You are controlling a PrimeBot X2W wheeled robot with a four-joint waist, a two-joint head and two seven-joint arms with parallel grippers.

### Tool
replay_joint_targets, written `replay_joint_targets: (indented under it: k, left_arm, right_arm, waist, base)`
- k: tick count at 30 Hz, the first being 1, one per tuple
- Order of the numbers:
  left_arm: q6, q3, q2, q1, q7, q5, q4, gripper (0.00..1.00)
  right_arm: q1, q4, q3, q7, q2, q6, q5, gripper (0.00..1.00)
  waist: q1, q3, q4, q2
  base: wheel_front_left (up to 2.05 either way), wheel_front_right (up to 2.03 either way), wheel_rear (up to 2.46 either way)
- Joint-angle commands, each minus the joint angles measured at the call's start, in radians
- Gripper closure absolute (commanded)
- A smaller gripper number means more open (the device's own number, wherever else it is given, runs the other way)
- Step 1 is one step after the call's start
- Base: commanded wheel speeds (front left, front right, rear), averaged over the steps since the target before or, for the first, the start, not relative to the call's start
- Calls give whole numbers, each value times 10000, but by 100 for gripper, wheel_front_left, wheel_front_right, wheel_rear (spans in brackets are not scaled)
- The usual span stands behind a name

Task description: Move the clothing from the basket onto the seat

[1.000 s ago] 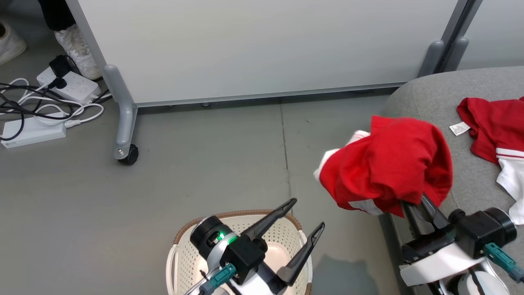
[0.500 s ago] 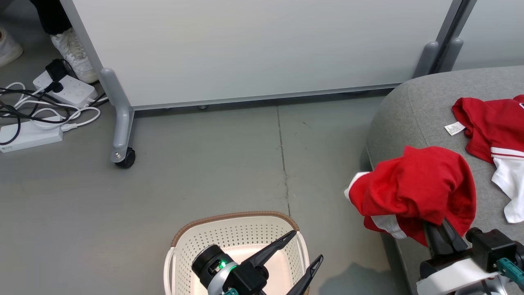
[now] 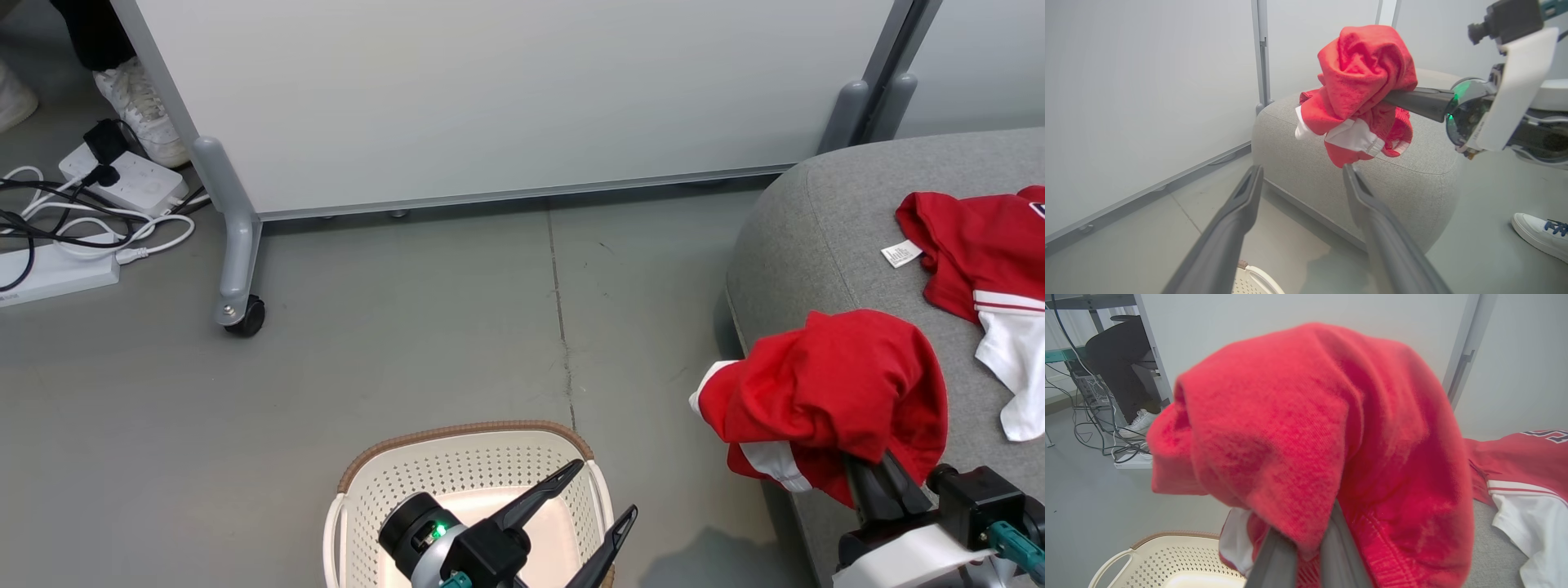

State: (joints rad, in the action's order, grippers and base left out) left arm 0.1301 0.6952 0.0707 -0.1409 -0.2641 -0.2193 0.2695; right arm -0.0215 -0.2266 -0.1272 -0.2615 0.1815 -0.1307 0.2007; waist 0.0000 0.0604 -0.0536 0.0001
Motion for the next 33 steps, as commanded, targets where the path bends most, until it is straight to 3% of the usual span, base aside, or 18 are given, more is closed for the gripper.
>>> replay_joint_targets:
  k: [1,18,33]
  left_arm:
    - [7,-49,0,92,-3,15,32,0]
    - [7,-25,-15,39,-3,67,69,0]
    - [7,-118,-28,-262,-3,92,-28,0]
  right_arm:
    - [-58,-4,46,-51,62,-2,61,100]
    - [-97,-38,66,-51,130,-2,68,100]
    - [-278,85,53,-51,101,-2,-65,100]
  waist:
    - [0,2,5,-1]
    - [0,41,-119,-1]
    - [0,404,-1518,-1]
  base:
    - [0,0,0]
    - [0,0,0]
    - [0,0,0]
